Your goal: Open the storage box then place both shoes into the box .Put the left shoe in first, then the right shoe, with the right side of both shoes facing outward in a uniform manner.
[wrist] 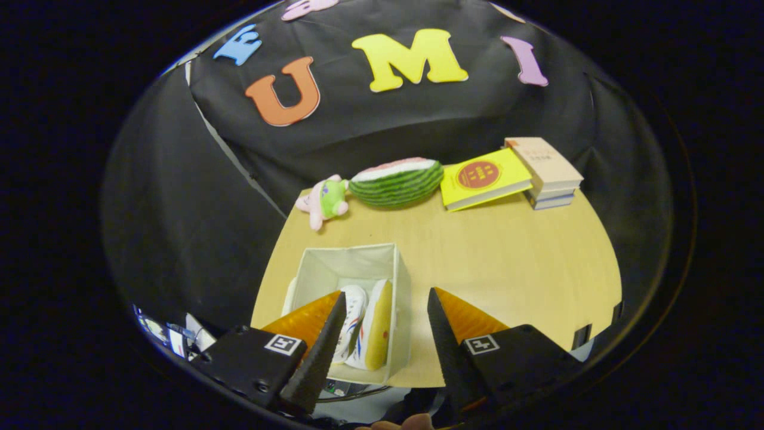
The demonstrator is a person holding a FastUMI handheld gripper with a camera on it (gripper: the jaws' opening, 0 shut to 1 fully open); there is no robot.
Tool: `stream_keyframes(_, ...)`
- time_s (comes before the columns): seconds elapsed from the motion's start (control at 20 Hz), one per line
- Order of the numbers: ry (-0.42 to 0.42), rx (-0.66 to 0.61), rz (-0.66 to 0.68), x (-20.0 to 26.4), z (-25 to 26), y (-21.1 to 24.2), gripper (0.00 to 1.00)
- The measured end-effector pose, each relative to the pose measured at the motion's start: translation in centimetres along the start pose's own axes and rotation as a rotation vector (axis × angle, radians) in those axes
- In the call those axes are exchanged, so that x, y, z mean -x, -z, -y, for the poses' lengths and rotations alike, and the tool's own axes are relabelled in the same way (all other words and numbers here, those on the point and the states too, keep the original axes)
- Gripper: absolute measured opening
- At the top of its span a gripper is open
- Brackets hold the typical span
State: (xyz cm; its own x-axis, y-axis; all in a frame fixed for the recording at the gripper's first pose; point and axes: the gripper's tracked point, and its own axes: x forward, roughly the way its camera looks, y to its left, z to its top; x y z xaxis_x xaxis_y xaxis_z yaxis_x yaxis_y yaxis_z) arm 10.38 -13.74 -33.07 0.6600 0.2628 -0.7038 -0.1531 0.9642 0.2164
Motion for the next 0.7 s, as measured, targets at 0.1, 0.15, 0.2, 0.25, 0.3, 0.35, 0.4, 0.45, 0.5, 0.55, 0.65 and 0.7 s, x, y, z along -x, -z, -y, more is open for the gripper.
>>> stream_keyframes(0.1,0.055,0.032,0.143,2.5,1.6,-2.6,0.86)
stream_keyframes(0.15,0.093,0.058,0.217,3.9,2.8,-4.0,0.88)
stream_keyframes(0.2,0.126,0.082,0.282,5.3,3.8,-5.0,0.89)
stream_keyframes(0.25,0.146,0.099,0.337,6.9,4.2,-5.8,0.91)
stream_keyframes(0.3,0.153,0.108,0.401,8.7,4.4,-6.6,0.93)
stream_keyframes(0.35,0.169,0.117,0.481,10.3,4.8,-8.0,0.95)
stream_keyframes(0.4,0.187,0.127,0.548,12.2,5.4,-8.9,0.95)
stream_keyframes(0.45,0.201,0.128,0.599,13.6,5.8,-9.1,0.99)
stream_keyframes(0.5,0.203,0.133,0.638,15.1,5.9,-9.1,1.0)
stream_keyframes(0.55,0.2,0.138,0.667,15.6,5.9,-9.0,1.0)
stream_keyframes(0.65,0.187,0.128,0.69,16.4,5.8,-8.4,1.0)
stream_keyframes(0.7,0.181,0.113,0.693,16.7,5.9,-8.0,1.0)
